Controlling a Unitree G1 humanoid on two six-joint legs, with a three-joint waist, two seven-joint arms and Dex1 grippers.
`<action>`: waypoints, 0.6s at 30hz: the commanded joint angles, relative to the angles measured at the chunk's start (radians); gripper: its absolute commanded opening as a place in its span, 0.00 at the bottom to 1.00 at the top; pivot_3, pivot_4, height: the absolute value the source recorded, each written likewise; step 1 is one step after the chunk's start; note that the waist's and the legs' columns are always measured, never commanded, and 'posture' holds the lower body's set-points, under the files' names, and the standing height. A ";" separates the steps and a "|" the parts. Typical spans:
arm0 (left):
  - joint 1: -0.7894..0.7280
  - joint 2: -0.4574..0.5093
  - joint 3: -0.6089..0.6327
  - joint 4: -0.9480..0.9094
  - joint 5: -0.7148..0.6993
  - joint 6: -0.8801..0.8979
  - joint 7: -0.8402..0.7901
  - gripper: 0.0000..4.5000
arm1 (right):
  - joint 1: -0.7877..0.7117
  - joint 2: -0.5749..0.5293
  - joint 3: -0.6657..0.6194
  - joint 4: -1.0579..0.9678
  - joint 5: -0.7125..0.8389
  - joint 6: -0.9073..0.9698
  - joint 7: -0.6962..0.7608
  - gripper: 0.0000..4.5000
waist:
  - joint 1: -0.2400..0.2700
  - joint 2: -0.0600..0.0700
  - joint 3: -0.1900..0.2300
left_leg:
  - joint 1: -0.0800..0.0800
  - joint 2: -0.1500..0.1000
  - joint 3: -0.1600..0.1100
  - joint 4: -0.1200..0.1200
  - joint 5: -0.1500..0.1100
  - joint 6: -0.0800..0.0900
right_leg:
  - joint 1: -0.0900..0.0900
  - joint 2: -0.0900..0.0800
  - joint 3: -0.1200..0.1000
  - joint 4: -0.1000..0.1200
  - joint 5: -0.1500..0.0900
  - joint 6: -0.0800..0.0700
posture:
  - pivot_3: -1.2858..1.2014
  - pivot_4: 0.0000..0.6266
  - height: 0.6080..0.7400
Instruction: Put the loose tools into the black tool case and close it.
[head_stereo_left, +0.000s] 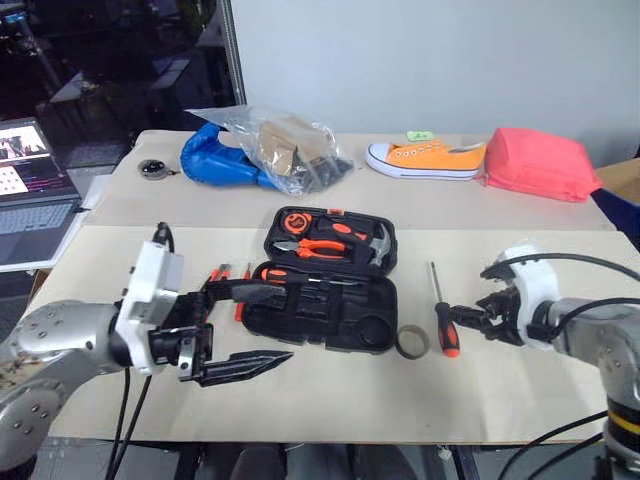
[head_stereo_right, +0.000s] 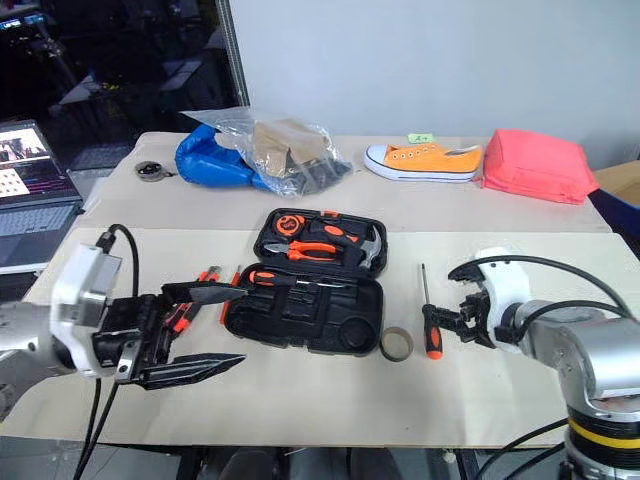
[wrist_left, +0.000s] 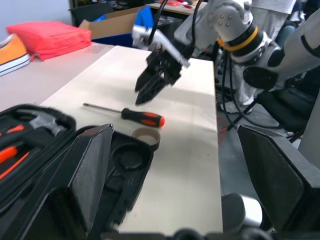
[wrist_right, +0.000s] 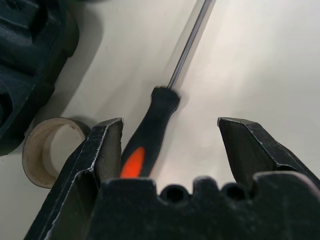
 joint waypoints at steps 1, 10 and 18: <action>-0.026 0.014 -0.008 0.004 -0.017 0.002 0.015 0.94 | 0.014 0.037 0.020 0.005 -0.039 -0.001 -0.063 0.78 | 0.002 0.000 0.000 | -0.001 0.000 0.000 0.000 0.000 0.000 | -0.001 0.000 0.000 0.000 0.000 0.000 | 0.52 0.24 1.00; -0.022 0.009 -0.016 -0.002 -0.028 -0.001 0.055 0.94 | 0.052 0.012 0.122 0.030 -0.087 -0.095 -0.105 0.34 | 0.006 0.000 0.000 | -0.006 -0.002 0.000 -0.001 0.000 0.000 | -0.004 -0.004 -0.001 -0.001 0.001 -0.003 | 0.52 0.24 1.00; 0.067 -0.032 0.036 0.009 0.063 -0.071 0.080 0.94 | 0.033 -0.102 0.054 -0.037 0.010 -0.506 0.169 0.18 | -0.002 0.001 0.000 | -0.005 -0.002 0.000 0.000 0.000 0.000 | -0.003 -0.003 0.000 -0.001 -0.002 0.003 | 0.52 0.24 1.00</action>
